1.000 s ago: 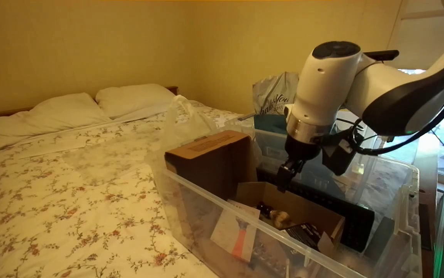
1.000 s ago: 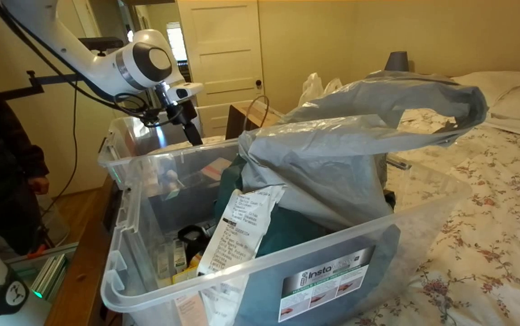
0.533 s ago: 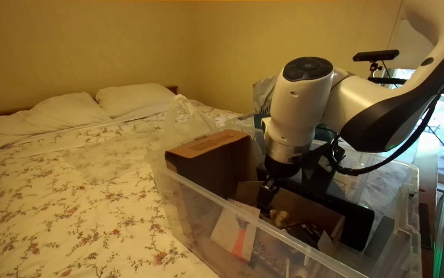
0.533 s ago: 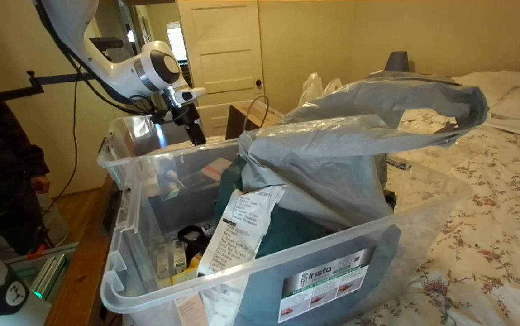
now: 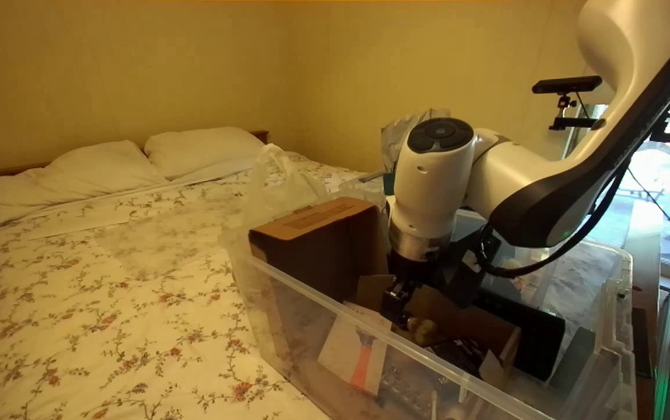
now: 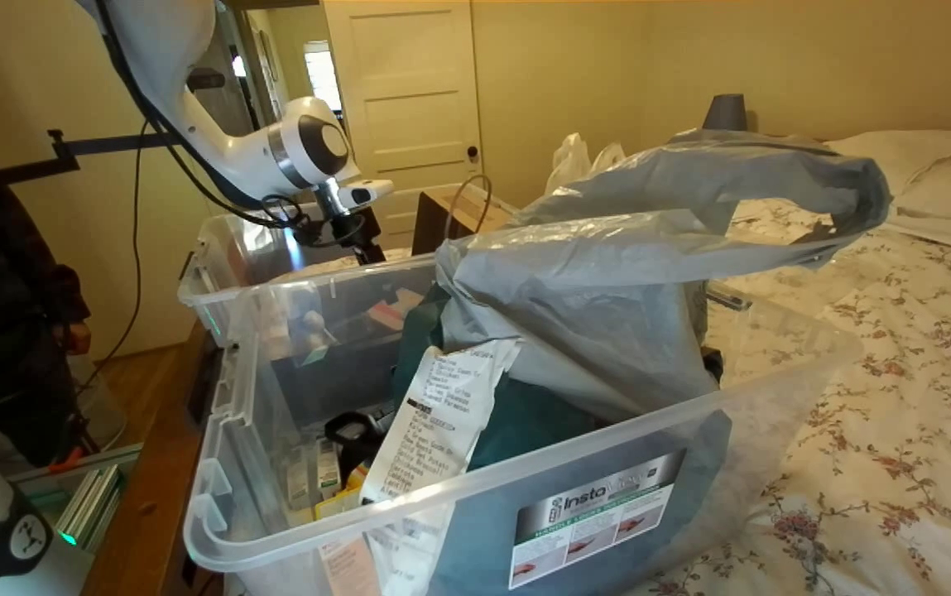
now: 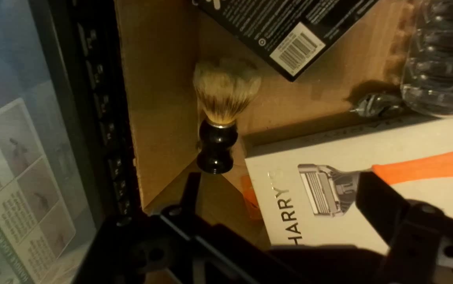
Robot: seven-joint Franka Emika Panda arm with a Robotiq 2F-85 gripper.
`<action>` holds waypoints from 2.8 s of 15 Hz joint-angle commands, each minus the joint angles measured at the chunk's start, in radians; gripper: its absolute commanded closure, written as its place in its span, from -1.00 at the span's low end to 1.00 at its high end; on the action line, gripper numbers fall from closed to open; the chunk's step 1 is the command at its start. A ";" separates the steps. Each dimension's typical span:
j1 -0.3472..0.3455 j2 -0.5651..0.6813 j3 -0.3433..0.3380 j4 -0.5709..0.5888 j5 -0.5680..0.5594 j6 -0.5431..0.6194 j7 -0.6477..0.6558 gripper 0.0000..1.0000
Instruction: Take the brush out of the container on the left and put it in the container on the right.
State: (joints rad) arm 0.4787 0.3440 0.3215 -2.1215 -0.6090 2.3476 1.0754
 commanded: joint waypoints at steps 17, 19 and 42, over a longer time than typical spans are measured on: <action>0.135 0.221 -0.207 0.142 -0.013 -0.065 -0.127 -0.95; 0.122 0.207 -0.201 0.131 -0.001 -0.046 -0.144 -0.99; 0.253 -0.003 -0.203 0.048 -0.028 -0.104 0.017 0.67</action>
State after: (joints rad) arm 0.6586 0.4871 0.1177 -2.0026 -0.5650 2.2851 0.9931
